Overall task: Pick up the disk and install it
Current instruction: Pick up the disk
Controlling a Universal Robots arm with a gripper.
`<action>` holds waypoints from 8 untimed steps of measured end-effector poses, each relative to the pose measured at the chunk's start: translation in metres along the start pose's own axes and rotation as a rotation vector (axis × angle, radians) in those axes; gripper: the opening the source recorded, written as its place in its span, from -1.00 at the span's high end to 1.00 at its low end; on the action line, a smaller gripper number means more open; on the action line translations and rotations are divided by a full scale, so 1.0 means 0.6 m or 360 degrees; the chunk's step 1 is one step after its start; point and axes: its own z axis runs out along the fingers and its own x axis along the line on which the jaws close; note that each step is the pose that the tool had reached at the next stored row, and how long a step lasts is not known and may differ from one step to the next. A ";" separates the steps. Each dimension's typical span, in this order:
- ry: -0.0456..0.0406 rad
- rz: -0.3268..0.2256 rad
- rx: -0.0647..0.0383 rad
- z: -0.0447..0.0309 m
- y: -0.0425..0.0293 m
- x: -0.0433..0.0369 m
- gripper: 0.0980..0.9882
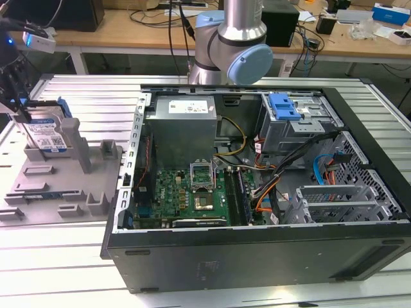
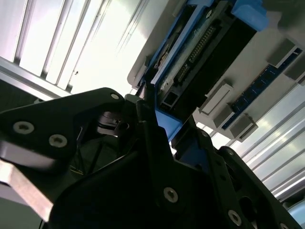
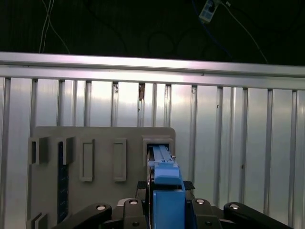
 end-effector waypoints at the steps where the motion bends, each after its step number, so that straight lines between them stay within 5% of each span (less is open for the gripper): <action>1: 0.0000 0.0000 0.0000 -0.003 0.000 0.000 0.39; 8: 0.0000 0.0000 0.0000 -0.048 0.001 -0.001 0.39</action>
